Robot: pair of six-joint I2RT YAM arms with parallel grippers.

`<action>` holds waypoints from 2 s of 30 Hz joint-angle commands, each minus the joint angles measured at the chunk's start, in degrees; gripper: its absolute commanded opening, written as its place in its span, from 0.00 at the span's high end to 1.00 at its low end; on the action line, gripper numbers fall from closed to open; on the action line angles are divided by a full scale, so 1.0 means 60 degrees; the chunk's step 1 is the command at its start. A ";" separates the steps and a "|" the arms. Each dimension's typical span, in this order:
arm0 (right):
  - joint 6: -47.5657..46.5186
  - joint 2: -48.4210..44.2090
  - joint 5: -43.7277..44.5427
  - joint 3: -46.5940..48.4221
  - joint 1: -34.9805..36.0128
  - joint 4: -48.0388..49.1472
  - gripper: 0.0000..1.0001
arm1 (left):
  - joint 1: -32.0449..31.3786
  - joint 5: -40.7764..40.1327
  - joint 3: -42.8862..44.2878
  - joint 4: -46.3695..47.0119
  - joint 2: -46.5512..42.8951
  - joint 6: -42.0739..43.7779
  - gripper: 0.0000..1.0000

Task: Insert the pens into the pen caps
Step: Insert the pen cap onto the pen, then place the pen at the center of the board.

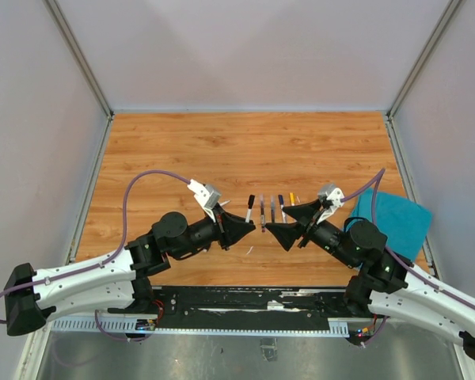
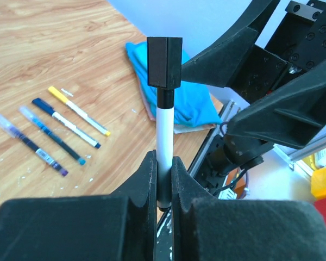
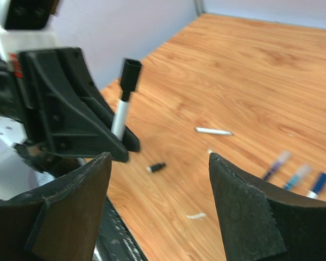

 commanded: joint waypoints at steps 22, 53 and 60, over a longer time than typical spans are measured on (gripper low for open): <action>-0.0355 -0.0261 0.3414 0.0322 0.0121 -0.5015 0.24 | 0.0038 -0.1474 0.0562 -0.1384 0.1009 -0.0108 0.99; 0.1499 -0.0403 0.3712 0.0080 0.0121 -0.5886 0.23 | 0.0899 -0.3824 0.4896 -0.5638 0.8679 -0.3674 0.99; 0.1642 -0.0525 0.3764 0.0008 0.0121 -0.5994 0.23 | 0.0898 -0.4157 0.5225 -0.5940 0.9262 -0.3749 1.00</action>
